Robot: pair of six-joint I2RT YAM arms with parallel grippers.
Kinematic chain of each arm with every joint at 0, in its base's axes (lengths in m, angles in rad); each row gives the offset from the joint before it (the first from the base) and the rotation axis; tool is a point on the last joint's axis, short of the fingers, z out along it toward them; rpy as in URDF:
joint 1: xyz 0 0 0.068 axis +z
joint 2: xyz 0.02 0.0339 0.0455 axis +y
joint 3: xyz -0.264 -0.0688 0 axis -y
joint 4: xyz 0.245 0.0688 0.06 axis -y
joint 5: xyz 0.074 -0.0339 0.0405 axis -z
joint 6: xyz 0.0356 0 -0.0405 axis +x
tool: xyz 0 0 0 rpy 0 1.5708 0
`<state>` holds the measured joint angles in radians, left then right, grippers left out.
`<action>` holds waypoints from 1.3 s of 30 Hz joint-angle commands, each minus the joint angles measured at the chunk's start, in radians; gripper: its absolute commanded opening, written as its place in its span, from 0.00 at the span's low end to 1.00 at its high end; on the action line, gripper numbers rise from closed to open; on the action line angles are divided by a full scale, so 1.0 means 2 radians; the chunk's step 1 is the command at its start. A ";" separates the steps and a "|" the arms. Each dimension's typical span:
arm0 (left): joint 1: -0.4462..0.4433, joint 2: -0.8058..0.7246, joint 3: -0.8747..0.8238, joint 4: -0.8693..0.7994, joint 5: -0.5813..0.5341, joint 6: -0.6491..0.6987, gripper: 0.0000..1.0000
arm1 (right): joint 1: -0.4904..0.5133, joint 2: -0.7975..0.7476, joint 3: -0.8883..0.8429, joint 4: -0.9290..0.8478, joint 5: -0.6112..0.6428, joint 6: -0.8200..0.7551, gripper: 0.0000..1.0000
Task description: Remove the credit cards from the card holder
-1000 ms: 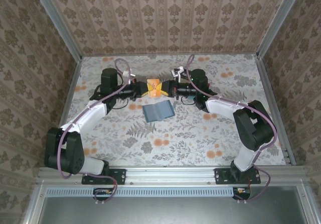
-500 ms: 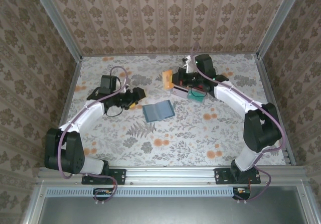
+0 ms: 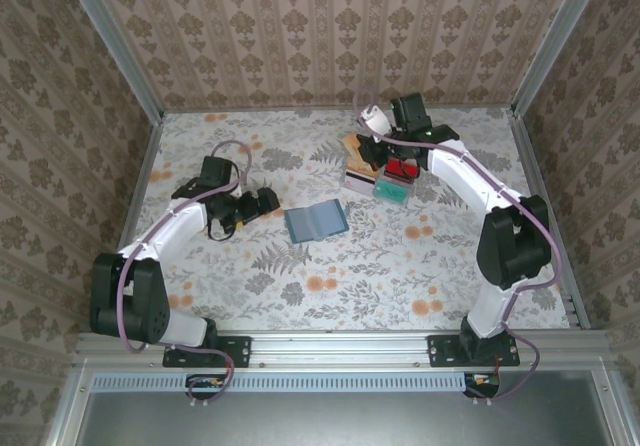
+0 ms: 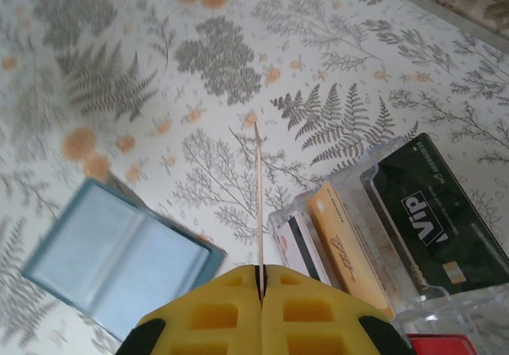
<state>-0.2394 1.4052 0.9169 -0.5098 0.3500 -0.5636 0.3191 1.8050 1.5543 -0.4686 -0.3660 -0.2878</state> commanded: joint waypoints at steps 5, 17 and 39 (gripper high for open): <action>0.003 -0.008 -0.015 -0.019 -0.004 0.007 1.00 | 0.017 0.048 0.036 -0.056 0.040 -0.178 0.00; 0.001 -0.004 -0.027 -0.011 0.009 0.003 1.00 | 0.025 0.108 0.088 -0.080 0.138 -0.237 0.00; -0.010 0.013 -0.022 -0.011 0.014 0.004 1.00 | 0.025 0.168 0.155 -0.145 0.177 -0.241 0.05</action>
<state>-0.2546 1.4258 0.8761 -0.5240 0.3634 -0.5636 0.3714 2.1159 1.8252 -0.7120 -0.0322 -0.7712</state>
